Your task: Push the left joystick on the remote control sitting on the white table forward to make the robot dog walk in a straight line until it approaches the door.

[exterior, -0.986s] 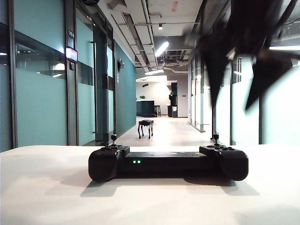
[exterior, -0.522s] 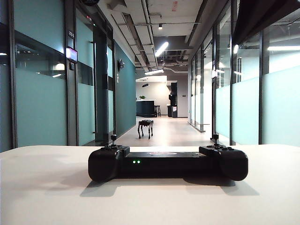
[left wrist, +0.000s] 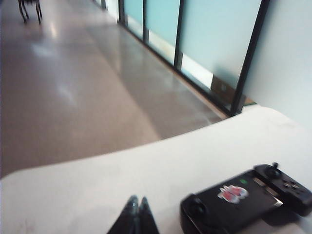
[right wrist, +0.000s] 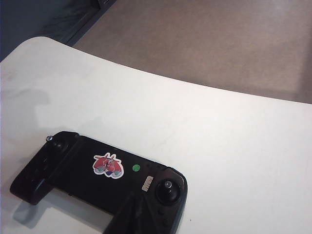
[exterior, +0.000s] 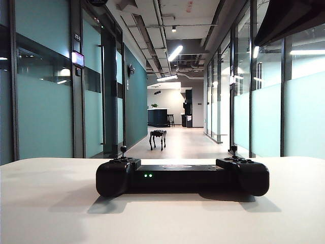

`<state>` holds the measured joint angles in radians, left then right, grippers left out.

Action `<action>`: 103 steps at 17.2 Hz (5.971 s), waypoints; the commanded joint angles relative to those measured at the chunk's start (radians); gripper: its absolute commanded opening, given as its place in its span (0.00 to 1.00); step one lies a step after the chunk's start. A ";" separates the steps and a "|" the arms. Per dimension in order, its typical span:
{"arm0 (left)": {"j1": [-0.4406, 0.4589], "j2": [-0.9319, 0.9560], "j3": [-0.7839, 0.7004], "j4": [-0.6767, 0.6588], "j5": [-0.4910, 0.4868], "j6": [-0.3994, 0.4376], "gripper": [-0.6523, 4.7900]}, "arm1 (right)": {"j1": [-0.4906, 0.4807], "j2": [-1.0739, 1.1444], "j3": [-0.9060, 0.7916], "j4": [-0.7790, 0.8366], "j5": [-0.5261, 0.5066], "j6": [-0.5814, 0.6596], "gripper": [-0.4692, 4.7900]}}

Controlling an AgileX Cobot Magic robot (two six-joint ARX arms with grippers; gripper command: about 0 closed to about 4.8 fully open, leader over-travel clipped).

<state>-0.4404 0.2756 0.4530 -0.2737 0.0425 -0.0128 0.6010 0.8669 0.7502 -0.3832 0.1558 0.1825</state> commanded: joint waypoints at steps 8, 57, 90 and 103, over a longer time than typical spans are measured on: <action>0.001 -0.007 -0.153 0.272 -0.025 0.013 0.11 | 0.000 0.000 0.004 0.018 0.003 -0.003 0.09; 0.437 -0.272 -0.446 0.312 -0.001 0.020 0.11 | 0.000 0.000 0.002 0.018 0.003 -0.003 0.09; 0.437 -0.272 -0.446 0.312 -0.001 0.020 0.11 | -0.574 -0.869 -0.750 0.466 -0.125 -0.182 0.09; 0.437 -0.272 -0.446 0.312 -0.001 0.020 0.11 | -0.612 -0.869 -0.749 0.462 -0.125 -0.183 0.09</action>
<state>-0.0036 0.0036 0.0040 0.0292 0.0414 0.0067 -0.0105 0.0010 0.0063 0.0620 0.0315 -0.0006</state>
